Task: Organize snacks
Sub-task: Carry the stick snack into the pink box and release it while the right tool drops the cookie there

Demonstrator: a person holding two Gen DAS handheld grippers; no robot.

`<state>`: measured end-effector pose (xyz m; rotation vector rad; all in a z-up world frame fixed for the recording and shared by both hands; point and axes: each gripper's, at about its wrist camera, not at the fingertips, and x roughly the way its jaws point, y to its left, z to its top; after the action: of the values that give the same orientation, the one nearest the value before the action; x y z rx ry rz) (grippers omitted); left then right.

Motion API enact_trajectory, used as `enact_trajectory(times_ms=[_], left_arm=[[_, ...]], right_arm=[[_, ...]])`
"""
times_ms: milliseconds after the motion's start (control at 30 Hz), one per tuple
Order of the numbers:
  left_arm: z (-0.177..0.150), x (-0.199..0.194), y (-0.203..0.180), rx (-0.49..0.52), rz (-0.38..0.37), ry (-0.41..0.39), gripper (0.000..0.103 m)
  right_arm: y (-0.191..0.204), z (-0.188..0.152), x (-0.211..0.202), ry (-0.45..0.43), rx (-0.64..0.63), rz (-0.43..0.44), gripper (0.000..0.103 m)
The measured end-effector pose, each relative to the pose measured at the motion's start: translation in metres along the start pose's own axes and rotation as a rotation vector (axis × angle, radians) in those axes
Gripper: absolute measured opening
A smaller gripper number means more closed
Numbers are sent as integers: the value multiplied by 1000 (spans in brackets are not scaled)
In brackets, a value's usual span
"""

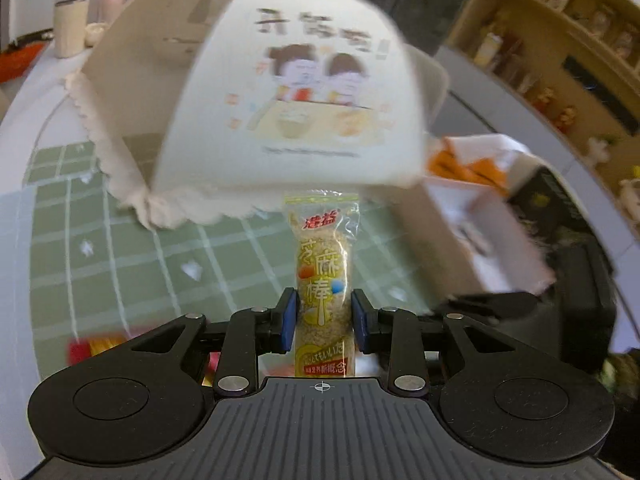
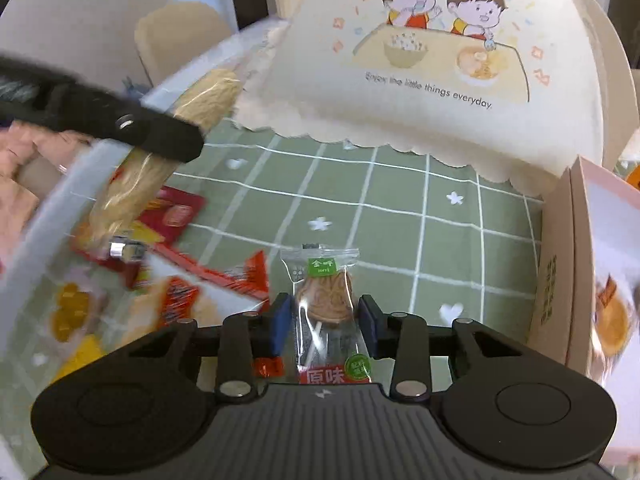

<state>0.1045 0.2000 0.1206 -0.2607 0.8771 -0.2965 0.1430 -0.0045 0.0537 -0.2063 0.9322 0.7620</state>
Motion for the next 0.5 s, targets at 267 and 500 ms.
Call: enact_trajectory(times_ms=[267,500], left_arm=[[-75,-7,-90,-24,-108,65,33],[-116,3,-166,-1,-224,157,33]], right_arm=[[-16,-47,-126,-159,40,-6,34],[-53,-99,-225,-255,79,-119,34]])
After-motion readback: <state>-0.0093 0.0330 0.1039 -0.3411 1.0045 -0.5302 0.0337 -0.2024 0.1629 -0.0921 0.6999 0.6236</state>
